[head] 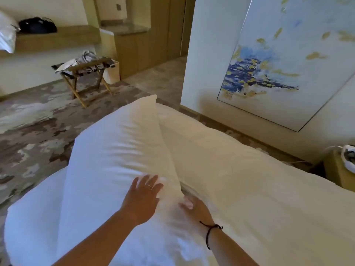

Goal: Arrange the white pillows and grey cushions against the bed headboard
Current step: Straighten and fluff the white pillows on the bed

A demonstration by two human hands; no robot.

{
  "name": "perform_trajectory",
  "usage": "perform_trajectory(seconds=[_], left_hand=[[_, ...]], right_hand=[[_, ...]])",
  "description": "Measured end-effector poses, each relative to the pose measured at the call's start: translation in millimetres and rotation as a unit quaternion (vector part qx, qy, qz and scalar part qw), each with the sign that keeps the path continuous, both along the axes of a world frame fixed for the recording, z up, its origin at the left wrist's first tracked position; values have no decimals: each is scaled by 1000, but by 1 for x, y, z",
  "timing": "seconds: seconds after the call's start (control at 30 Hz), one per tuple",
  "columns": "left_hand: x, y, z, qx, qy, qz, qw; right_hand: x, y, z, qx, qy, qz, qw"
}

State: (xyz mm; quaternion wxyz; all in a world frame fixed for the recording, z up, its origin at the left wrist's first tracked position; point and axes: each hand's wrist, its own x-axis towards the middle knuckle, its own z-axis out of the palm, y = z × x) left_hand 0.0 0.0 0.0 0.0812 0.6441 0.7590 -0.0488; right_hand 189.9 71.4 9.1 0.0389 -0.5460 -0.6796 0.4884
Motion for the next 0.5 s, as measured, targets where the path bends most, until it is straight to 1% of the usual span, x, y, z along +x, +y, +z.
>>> perform_trajectory(seconds=[0.03,0.1,0.17,0.23,0.4,0.5], left_hand=[[-8,2,-3,16,8,-1,1000],[-22,5,-10,59,5,4,998],[-29,7,-22,112,11,-17,994],[-32,7,-32,122,-1,-16,992],[-41,1,-50,131,-18,-12,991],[-43,-4,-51,140,-27,-12,990]], right_hand=[[-15,10,-6,3,8,-3,1000],[-43,25,-18,-19,-11,-9,1000],[-66,32,-28,-62,-7,-52,997],[-80,31,-42,-79,-3,-81,994],[-103,31,-62,-45,-50,-75,995],[-110,24,-63,-7,-40,-74,996]])
